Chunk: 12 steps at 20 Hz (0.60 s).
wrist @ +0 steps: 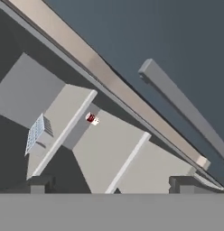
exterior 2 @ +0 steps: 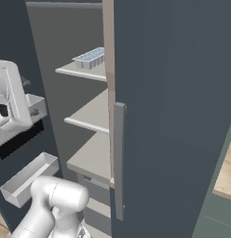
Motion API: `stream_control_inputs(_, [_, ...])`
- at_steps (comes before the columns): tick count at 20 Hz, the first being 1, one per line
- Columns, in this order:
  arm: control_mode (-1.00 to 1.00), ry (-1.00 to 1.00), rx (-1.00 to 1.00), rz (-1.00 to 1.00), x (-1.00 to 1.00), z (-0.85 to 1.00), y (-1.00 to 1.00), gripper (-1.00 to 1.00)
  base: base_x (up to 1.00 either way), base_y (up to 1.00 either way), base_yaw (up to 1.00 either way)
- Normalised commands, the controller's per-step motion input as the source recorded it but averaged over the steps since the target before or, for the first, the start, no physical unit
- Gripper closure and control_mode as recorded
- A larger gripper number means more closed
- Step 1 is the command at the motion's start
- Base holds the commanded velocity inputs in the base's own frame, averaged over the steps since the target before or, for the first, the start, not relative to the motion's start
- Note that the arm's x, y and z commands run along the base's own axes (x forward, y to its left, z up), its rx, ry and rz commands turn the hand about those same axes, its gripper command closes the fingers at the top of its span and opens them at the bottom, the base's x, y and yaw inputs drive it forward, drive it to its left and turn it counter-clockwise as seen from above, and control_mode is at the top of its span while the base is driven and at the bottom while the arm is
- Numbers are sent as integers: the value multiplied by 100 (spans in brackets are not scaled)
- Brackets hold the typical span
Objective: Open the freezer door, pick up the ice cube tray from the freezer, and place it on the dining counter.
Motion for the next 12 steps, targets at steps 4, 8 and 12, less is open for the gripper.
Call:
stream_control_inputs(4, [-100,-9,14,-15,14,19,0,-100,0,0,0])
stream_control_inputs(8, [-100,-8,12,-15,18,18,4,-100,0,0,0])
stream_control_inputs(12, [-100,-4,12,-15,27,9,5,-100,0,0,0])
